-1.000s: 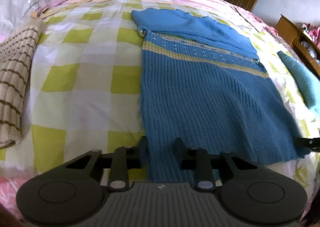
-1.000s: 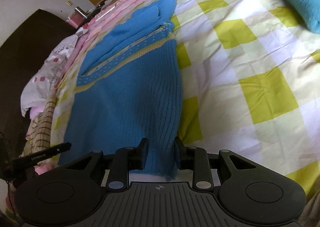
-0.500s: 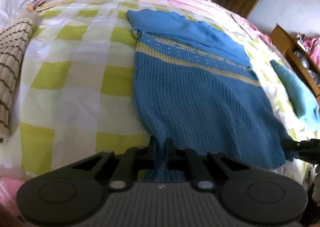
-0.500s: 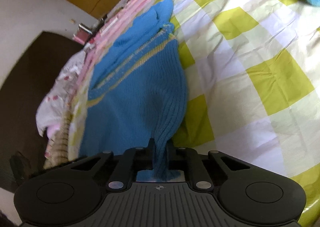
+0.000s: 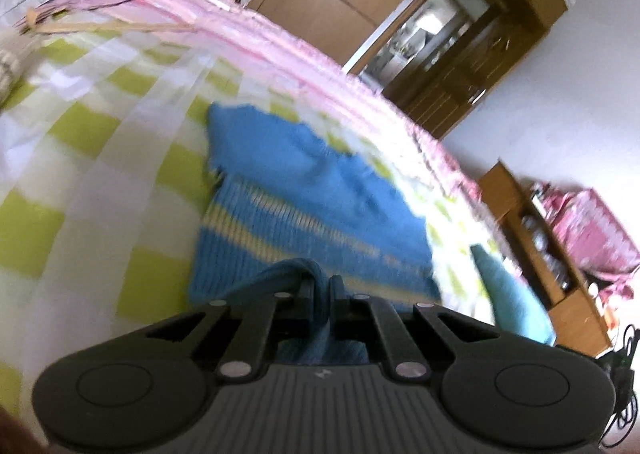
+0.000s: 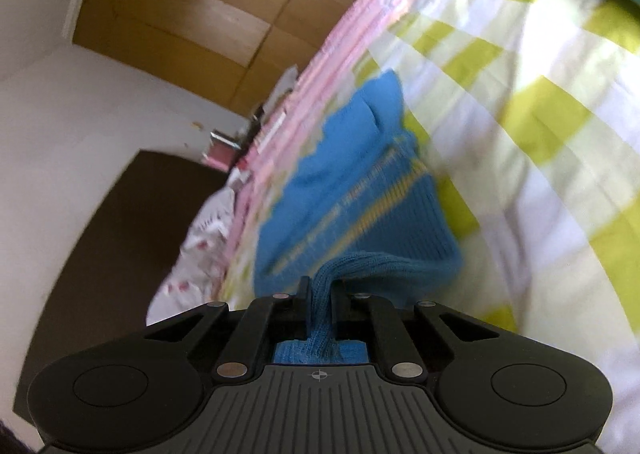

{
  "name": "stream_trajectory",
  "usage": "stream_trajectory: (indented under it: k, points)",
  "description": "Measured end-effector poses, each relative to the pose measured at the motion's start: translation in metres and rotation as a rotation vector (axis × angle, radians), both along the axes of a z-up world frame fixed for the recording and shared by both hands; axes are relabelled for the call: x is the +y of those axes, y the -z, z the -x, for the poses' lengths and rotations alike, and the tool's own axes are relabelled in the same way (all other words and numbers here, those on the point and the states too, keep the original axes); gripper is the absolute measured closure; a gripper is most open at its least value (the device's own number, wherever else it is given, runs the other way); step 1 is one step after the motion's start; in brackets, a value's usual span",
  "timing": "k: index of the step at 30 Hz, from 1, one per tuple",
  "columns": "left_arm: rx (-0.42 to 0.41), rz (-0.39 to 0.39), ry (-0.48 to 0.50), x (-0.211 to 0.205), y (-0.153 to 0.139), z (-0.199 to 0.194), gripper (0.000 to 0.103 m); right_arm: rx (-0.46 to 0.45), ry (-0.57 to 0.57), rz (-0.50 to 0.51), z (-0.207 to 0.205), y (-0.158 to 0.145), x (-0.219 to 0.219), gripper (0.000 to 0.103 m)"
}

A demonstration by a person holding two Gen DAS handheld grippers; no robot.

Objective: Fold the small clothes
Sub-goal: 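Lift the hem with both tools and fold it toward the collar, then carry the hem over the sweater body with both tools and lower it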

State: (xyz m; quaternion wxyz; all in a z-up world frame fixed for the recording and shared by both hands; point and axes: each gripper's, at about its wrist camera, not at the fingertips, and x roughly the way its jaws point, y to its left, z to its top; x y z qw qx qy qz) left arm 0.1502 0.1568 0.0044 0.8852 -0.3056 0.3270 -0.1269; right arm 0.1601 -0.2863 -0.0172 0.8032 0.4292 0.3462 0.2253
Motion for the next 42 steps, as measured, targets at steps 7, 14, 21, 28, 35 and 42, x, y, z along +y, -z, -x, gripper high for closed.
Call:
stream_trajectory:
  k: [7,14,21,28,35,42]
  points:
    - [-0.083,0.067,-0.037,0.007,-0.006,-0.038,0.091,-0.05,0.042,-0.065,-0.042,-0.004,0.001,0.094]
    - [-0.12,0.057,-0.046,0.007,-0.012,-0.075,0.091,-0.09,0.069,-0.063,-0.084,-0.011,0.004,0.094]
    - [-0.13,0.08,-0.112,0.02,-0.009,-0.114,0.091,-0.109,0.11,-0.055,-0.131,-0.015,0.007,0.094]
    - [-0.129,0.05,-0.136,0.024,-0.004,-0.14,0.091,-0.104,0.13,-0.028,-0.168,-0.011,0.014,0.094]
    - [-0.108,0.034,-0.171,0.031,0.005,-0.16,0.092,-0.068,0.161,-0.009,-0.192,0.003,0.015,0.094]
    - [-0.093,0.025,-0.208,0.038,0.013,-0.174,0.092,-0.066,0.194,-0.003,-0.214,0.007,0.017,0.094]
